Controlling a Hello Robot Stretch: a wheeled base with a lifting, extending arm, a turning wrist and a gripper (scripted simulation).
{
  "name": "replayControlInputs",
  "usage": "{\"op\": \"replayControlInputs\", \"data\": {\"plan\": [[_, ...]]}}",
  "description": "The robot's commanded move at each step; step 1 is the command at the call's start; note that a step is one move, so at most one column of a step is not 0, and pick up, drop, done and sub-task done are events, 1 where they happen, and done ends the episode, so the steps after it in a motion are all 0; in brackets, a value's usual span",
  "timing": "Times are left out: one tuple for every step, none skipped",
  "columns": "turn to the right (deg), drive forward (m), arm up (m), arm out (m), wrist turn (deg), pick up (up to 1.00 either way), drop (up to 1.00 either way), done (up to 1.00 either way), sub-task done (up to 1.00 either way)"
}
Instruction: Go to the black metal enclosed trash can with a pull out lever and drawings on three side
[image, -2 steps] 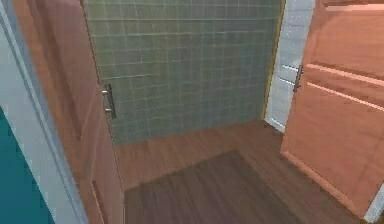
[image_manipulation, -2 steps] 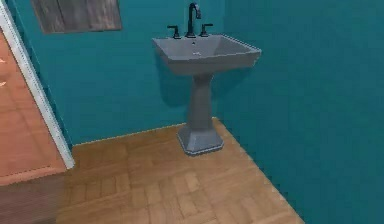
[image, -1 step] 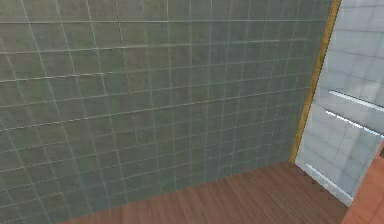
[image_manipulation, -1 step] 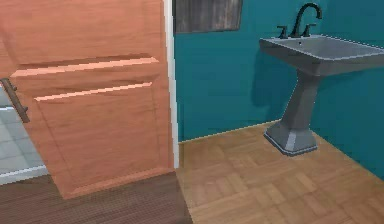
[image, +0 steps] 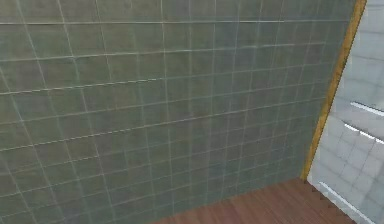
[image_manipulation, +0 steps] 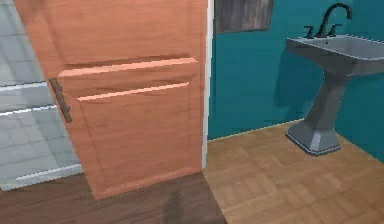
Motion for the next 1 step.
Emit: {"op": "replayControlInputs", "data": {"plan": [[-39.0,0.00,0.00,0.00,0.0,0.00,0.00,0.00,0.00]]}}
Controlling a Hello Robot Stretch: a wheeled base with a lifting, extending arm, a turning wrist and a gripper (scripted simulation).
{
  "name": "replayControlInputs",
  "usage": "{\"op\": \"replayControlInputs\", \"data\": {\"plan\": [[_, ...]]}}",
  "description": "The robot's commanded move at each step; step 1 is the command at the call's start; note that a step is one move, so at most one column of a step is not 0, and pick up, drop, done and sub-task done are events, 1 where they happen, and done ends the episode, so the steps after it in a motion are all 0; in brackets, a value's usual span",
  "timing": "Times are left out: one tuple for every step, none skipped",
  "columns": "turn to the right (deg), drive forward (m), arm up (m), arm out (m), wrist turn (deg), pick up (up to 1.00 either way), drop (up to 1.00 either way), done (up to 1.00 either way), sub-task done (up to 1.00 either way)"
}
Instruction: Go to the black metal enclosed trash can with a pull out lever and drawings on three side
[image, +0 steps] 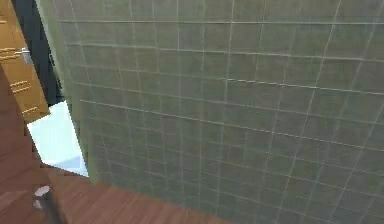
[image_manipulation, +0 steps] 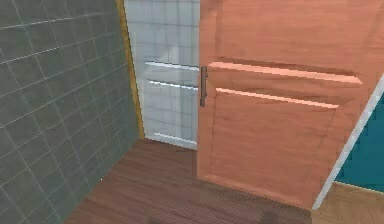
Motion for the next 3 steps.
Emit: {"op": "replayControlInputs", "data": {"plan": [[0.0,0.65,0.00,0.00,0.0,0.00,0.00,0.00,0.00],[-45.0,0.00,0.00,0.00,0.0,0.00,0.00,0.00,0.00],[-21.0,0.00,0.00,0.00,0.0,0.00,0.00,0.00,0.00]]}}
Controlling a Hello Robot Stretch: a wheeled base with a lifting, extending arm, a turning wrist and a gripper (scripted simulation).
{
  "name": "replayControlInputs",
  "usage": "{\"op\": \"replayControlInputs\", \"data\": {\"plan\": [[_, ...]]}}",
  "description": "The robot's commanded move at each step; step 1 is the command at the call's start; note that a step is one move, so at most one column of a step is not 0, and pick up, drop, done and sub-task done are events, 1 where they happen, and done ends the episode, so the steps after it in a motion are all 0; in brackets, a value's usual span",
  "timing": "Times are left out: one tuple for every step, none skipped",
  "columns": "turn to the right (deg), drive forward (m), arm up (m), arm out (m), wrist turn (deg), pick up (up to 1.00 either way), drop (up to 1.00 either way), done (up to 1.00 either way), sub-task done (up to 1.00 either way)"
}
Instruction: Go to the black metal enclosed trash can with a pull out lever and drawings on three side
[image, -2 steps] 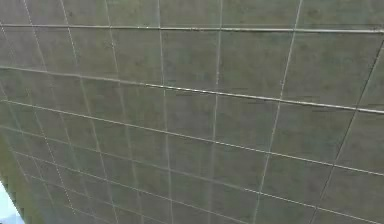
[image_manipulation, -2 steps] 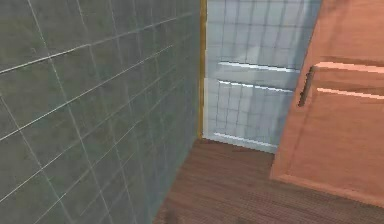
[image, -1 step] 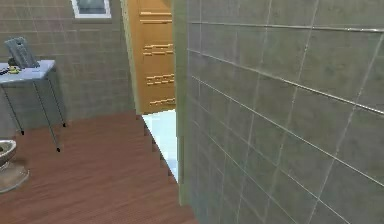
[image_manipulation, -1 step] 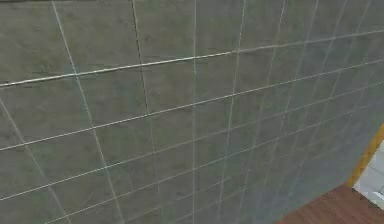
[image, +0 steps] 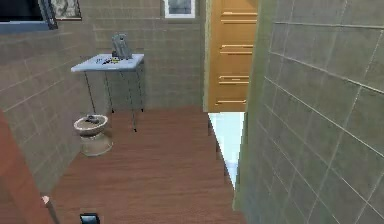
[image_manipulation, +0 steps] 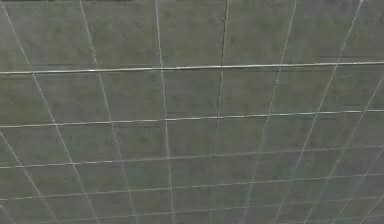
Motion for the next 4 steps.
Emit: {"op": "replayControlInputs", "data": {"plan": [[0.0,1.00,0.00,0.00,0.0,0.00,0.00,0.00,0.00],[-3.0,0.00,0.00,0.00,0.0,0.00,0.00,0.00,0.00],[-45.0,0.00,0.00,0.00,0.0,0.00,0.00,0.00,0.00],[-45.0,0.00,0.00,0.00,0.0,0.00,0.00,0.00,0.00]]}}
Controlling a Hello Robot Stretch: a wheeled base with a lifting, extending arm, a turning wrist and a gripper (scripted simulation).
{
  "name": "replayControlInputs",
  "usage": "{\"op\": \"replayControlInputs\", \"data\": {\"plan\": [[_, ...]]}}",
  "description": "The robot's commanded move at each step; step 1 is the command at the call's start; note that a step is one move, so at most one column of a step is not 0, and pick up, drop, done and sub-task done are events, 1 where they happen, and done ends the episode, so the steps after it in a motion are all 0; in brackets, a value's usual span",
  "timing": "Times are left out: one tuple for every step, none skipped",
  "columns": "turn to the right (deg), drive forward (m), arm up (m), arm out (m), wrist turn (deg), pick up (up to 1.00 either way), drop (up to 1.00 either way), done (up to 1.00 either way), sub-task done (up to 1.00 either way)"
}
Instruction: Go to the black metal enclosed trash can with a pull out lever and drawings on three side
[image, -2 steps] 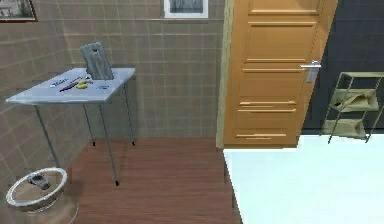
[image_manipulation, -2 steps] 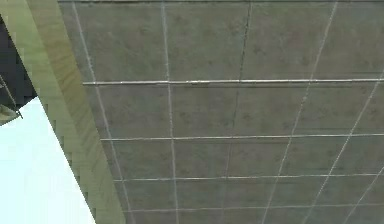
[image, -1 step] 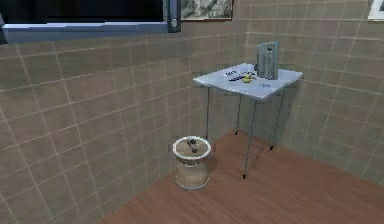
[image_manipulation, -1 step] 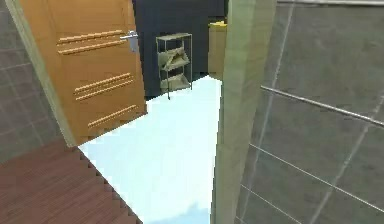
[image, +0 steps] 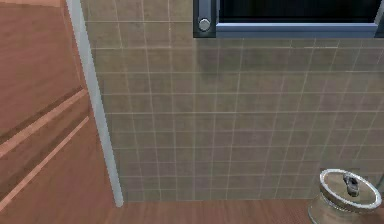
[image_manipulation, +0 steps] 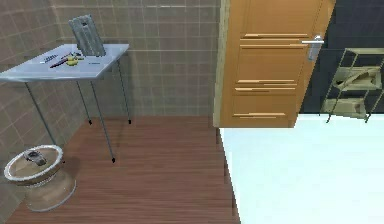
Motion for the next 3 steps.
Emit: {"op": "replayControlInputs", "data": {"plan": [[0.0,0.10,0.00,0.00,0.0,0.00,0.00,0.00,0.00],[45.0,0.00,0.00,0.00,0.0,0.00,0.00,0.00,0.00],[39.0,0.00,0.00,0.00,0.0,0.00,0.00,0.00,0.00]]}}
